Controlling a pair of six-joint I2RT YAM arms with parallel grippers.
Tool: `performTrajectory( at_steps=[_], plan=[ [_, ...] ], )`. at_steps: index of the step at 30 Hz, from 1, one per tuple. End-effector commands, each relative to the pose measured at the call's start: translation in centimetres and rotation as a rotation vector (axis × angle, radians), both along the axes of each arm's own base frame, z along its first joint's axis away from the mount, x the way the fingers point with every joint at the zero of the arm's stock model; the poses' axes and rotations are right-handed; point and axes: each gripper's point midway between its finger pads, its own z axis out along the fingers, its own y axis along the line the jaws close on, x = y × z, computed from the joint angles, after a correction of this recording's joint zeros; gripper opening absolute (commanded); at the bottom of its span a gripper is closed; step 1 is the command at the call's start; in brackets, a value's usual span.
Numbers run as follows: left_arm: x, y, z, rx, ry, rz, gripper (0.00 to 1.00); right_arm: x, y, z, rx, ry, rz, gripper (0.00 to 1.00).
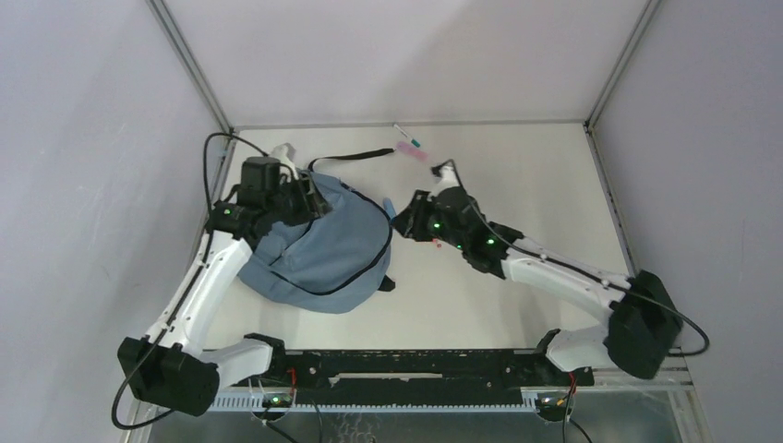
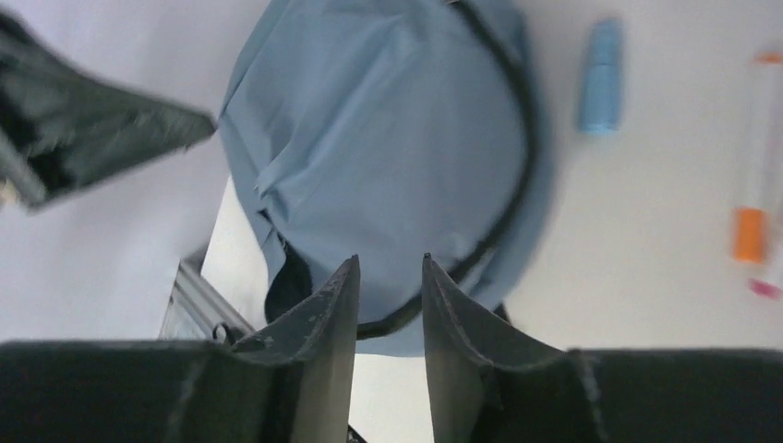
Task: Pack the student bag
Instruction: Pick up the stationery from the center of the board.
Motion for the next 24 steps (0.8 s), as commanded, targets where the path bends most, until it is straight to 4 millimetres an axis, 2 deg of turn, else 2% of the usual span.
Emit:
performTrajectory(
  at_steps=[1, 3, 5, 6, 10, 12, 15, 17, 19, 21, 24],
  plan=[
    [2.2, 3.7, -0.4, -0.033, 0.052, 0.194, 0.56, -1.3, 6.7, 1.3, 0.062, -0.009, 0.205, 0.28],
    [3.0, 5.5, -1.4, -0.020, 0.074, 0.277, 0.56, -1.6, 9.0, 0.2, 0.076, 0.033, 0.254, 0.16],
    [3.8, 6.9, -2.6, -0.007, 0.088, 0.351, 0.56, -1.9, 10.8, -1.5, 0.070, 0.076, 0.282, 0.12],
    [4.2, 7.6, -3.2, -0.002, 0.096, 0.384, 0.56, -1.9, 11.3, -3.0, 0.053, 0.110, 0.285, 0.10],
    [4.7, 9.2, -6.7, 0.036, 0.165, 0.452, 0.56, -2.2, 11.7, -9.8, -0.042, 0.253, 0.284, 0.06],
    [4.4, 9.2, -8.5, 0.051, 0.212, 0.449, 0.56, -2.5, 11.4, -11.2, -0.064, 0.302, 0.295, 0.04],
    [3.7, 8.8, -10.7, 0.056, 0.263, 0.430, 0.54, -2.3, 10.3, -10.2, -0.076, 0.304, 0.284, 0.03],
    [3.2, 8.6, -11.4, 0.066, 0.276, 0.421, 0.54, -1.8, 9.3, -8.0, -0.084, 0.246, 0.263, 0.05],
    [2.9, 8.4, -11.6, 0.075, 0.276, 0.408, 0.54, -1.3, 8.1, -5.3, -0.076, 0.176, 0.239, 0.08],
    [2.9, 7.9, -11.5, 0.092, 0.266, 0.386, 0.53, -0.7, 6.9, -2.8, -0.051, 0.112, 0.211, 0.17],
    [3.0, 7.8, -11.3, 0.169, 0.243, 0.380, 0.53, 0.4, 5.1, -0.7, -0.027, 0.066, 0.177, 0.22]
  ],
)
